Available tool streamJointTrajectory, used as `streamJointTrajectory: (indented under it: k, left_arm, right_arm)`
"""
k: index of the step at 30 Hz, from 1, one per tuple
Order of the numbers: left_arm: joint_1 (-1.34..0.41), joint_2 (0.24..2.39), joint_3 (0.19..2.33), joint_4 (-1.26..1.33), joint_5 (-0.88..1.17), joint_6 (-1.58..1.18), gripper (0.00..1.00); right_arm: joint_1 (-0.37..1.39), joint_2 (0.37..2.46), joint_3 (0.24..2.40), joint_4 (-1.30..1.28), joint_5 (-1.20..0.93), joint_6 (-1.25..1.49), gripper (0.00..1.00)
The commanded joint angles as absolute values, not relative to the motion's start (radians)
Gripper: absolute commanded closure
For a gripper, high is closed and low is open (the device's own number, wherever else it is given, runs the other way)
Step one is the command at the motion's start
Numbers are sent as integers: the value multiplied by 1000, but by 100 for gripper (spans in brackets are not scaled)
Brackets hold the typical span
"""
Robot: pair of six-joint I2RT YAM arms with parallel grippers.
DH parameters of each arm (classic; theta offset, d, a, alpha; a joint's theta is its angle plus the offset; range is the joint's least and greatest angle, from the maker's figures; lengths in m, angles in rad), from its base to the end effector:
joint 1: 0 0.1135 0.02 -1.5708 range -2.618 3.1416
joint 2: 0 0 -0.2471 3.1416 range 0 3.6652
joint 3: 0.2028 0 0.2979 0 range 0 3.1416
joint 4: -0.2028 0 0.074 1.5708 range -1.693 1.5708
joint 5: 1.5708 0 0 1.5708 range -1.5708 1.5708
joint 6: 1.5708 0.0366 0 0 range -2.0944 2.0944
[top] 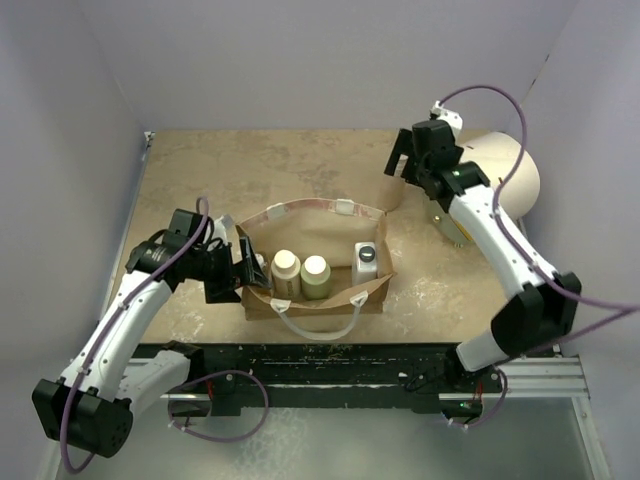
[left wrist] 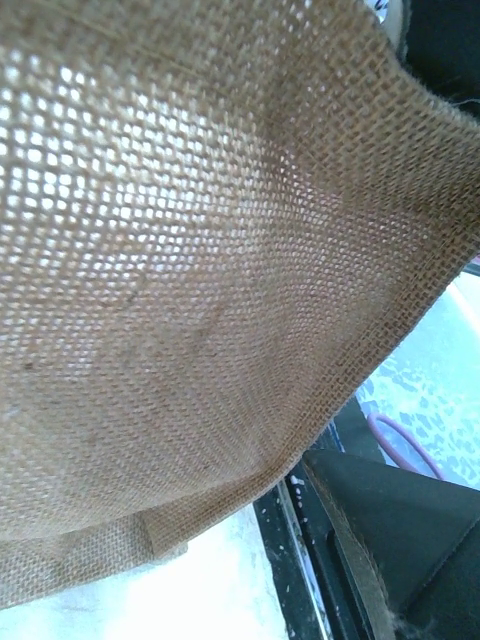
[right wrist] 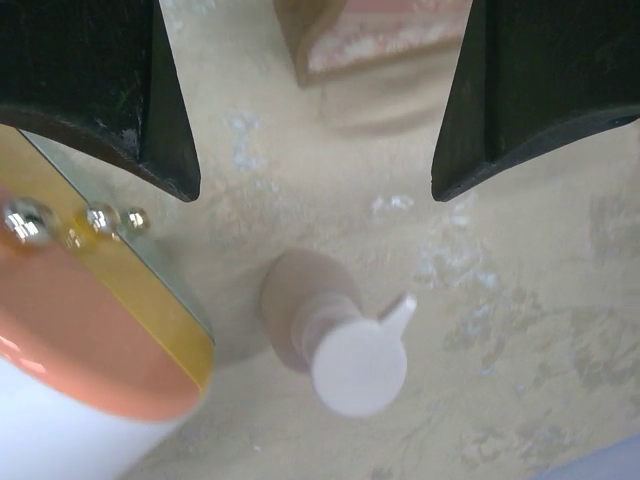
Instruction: Take the personal care products out of the canvas bag
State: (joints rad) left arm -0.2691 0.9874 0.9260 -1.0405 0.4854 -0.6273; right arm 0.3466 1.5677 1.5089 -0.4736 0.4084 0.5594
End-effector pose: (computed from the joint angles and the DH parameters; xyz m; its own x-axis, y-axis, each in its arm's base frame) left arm 0.2142 -0.0768 0.2668 -0.9536 -0.2755 -0.1216 -0.1498 0.7842 -0.6022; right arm 0.3875 0.1245 0.3487 -0.3993 0.3736 -0.8372 0.2619 0.9216 0.2864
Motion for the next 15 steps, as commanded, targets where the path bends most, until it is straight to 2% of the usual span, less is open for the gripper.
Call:
streamJointTrajectory:
  k: [1, 7, 15]
  left_arm:
    - [-266, 922, 871, -960, 554, -696, 2]
    - [-267, 861, 790, -895, 628, -752, 3]
    - [-267, 864, 792, -891, 625, -744, 3]
  right_arm:
    - [350, 1375, 1422, -582, 277, 489, 3]
    - [374, 1226, 1421, -744, 28, 399, 9]
    - [792, 1287, 1607, -946, 173, 492, 12]
